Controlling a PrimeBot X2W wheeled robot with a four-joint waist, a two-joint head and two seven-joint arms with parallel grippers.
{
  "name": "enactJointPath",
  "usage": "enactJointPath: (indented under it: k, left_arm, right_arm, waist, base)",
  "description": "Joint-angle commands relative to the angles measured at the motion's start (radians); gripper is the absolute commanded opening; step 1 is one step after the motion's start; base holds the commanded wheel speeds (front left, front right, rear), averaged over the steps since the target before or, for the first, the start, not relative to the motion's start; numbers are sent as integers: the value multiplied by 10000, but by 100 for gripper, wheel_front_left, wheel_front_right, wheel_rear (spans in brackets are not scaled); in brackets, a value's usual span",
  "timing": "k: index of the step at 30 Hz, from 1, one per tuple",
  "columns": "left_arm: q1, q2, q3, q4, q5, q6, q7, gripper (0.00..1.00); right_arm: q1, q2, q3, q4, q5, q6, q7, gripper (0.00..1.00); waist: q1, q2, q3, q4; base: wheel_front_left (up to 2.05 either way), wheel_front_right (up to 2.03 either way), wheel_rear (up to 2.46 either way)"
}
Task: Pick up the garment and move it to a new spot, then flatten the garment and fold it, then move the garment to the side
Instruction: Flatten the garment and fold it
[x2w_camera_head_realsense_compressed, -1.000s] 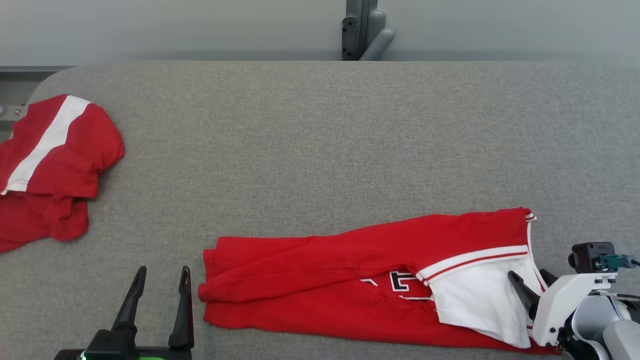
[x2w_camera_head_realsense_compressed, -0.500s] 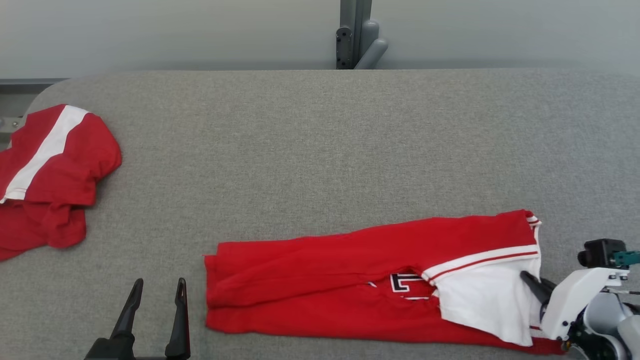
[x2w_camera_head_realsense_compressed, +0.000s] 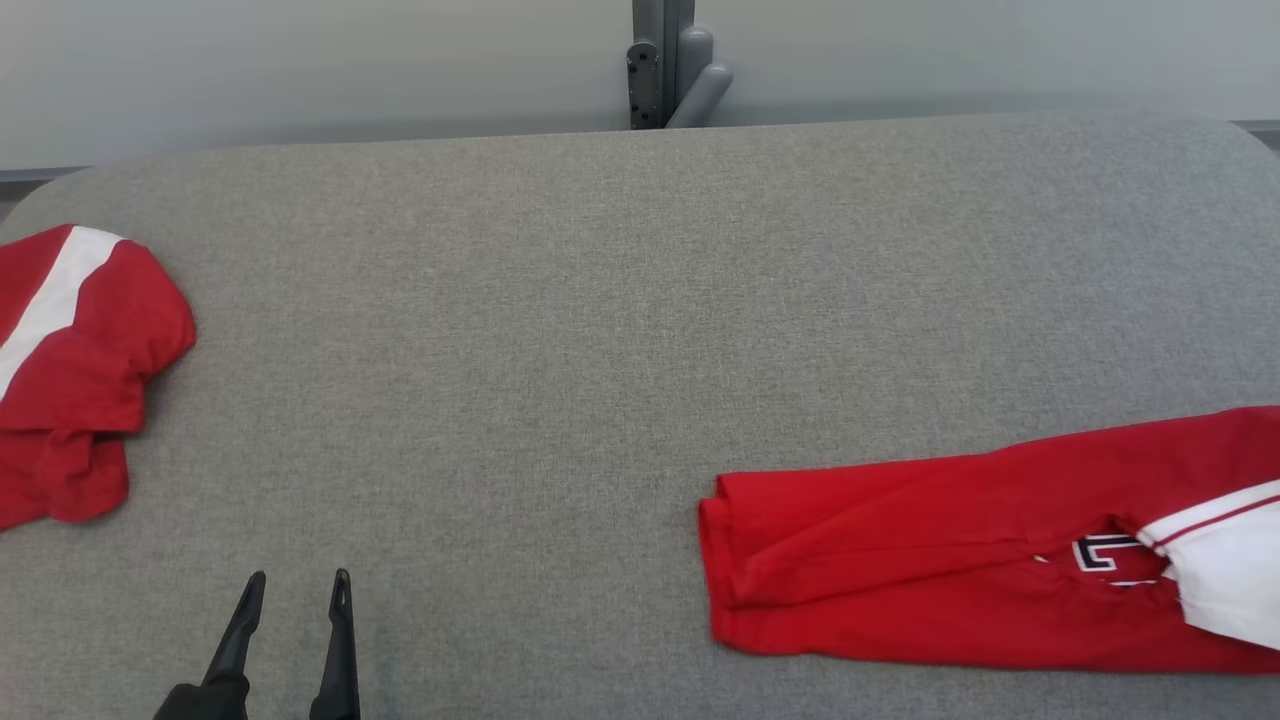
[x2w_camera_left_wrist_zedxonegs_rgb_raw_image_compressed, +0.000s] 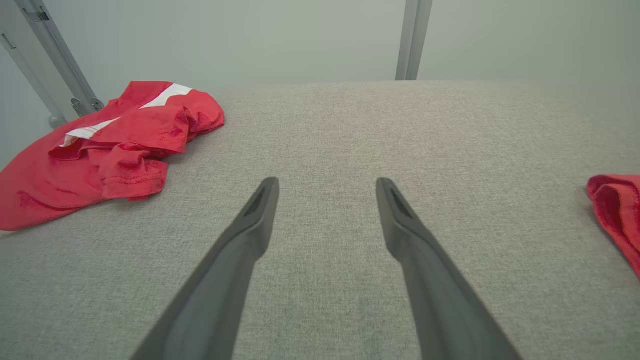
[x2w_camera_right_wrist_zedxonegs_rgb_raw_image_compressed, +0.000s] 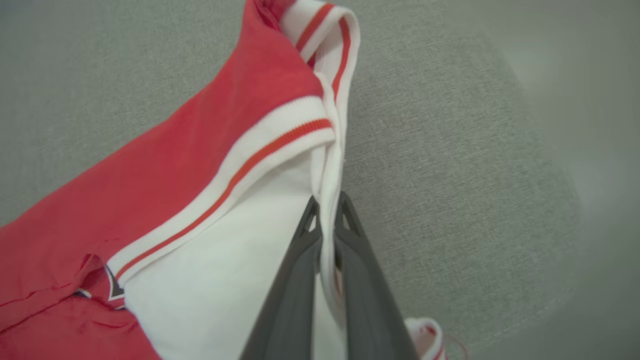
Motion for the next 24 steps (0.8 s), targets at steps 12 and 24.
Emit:
enactJointPath:
  k: [12,24]
  left_arm:
    - [-381,-151,63,110,142,-155,-28,100]
    - [-761,-299,-91,324,65,-78,-28,100]
  right_arm:
    - [859,515,-30,-4117,-915,-9,855,0]
    - [303,3875,3042,-5743,-2416,-7,857,0]
  waist:
    - [0,-1,357,-353]
    - [0,-1,562,-354]
  base:
    - [0,0,0]
    - [0,0,0]
